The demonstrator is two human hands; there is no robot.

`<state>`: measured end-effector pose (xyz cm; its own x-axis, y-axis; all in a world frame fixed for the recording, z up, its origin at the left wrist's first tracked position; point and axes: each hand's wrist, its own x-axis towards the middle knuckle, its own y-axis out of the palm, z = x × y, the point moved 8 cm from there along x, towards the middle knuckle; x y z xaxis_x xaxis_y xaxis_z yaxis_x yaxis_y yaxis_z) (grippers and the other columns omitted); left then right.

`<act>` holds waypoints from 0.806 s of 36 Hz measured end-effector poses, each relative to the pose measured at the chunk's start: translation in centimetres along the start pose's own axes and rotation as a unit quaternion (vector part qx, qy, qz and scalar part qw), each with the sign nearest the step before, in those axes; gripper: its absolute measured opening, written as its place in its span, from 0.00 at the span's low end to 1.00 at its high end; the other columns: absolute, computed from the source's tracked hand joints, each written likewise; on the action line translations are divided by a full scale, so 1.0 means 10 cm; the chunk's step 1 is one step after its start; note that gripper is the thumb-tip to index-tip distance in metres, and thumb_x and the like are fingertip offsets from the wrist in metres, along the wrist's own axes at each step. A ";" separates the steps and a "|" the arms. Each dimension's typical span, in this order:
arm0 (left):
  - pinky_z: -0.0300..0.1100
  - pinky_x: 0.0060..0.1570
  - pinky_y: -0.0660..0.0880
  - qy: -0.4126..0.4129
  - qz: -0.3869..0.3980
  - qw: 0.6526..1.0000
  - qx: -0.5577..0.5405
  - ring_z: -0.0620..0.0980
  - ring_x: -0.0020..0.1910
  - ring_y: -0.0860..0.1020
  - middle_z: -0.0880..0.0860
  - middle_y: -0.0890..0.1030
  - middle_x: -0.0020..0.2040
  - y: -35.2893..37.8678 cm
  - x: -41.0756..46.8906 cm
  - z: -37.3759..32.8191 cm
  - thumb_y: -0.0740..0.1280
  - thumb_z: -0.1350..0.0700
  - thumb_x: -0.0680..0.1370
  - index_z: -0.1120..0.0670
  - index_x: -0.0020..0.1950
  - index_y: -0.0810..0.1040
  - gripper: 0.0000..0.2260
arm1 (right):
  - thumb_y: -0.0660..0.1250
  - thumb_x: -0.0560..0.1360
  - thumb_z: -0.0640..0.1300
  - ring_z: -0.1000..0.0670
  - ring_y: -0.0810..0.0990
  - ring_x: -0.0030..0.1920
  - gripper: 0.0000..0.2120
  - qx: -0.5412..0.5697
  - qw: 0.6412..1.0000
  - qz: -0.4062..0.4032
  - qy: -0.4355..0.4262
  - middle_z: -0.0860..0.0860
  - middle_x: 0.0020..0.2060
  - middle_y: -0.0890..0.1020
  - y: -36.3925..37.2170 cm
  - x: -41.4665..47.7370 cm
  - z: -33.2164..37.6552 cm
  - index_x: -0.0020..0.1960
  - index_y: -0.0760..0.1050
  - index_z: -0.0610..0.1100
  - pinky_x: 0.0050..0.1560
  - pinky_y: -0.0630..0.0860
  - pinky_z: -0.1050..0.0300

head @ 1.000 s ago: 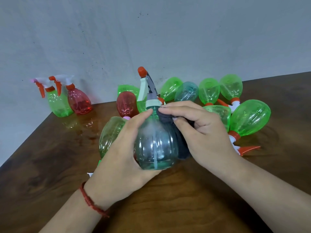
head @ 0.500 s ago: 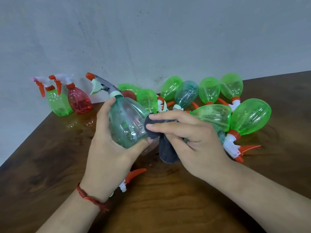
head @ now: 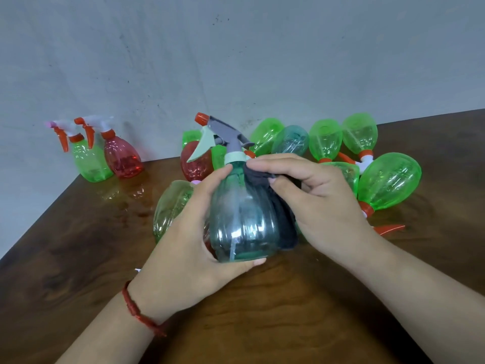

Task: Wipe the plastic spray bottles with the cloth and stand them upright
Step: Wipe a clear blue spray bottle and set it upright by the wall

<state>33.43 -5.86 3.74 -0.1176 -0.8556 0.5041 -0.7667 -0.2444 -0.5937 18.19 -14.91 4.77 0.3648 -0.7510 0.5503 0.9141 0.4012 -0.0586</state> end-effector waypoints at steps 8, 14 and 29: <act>0.48 0.77 0.71 -0.028 -0.123 0.991 0.032 0.44 0.78 0.71 0.41 0.70 0.79 -0.21 -0.01 0.13 0.84 0.48 0.68 0.51 0.85 0.60 0.52 | 0.66 0.82 0.27 0.55 0.83 0.65 0.17 -0.147 0.982 0.026 -0.114 0.54 0.62 0.85 0.16 -0.16 0.21 0.60 0.87 0.44 0.66 0.77 0.60; 0.21 0.62 0.69 -0.072 -0.187 0.980 -0.008 0.27 0.70 0.71 0.33 0.70 0.73 -0.33 -0.03 0.15 0.81 0.47 0.67 0.49 0.83 0.62 0.48 | 0.66 0.81 0.26 0.54 0.83 0.64 0.19 -0.190 0.966 0.053 -0.165 0.52 0.65 0.83 0.27 -0.25 0.25 0.61 0.87 0.44 0.61 0.80 0.54; 0.41 0.75 0.72 -0.019 -0.029 0.997 -0.069 0.45 0.78 0.72 0.36 0.71 0.77 0.00 -0.04 0.03 0.84 0.51 0.67 0.50 0.84 0.61 0.50 | 0.63 0.84 0.31 0.58 0.82 0.64 0.18 -0.032 0.999 -0.007 0.018 0.57 0.59 0.86 0.04 -0.03 0.04 0.62 0.86 0.47 0.66 0.75 0.64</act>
<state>33.62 -5.64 3.34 -0.0492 -0.8591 0.5094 -0.8515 -0.2305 -0.4710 18.39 -14.33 4.92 0.3575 -0.7753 0.5207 0.9281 0.3569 -0.1058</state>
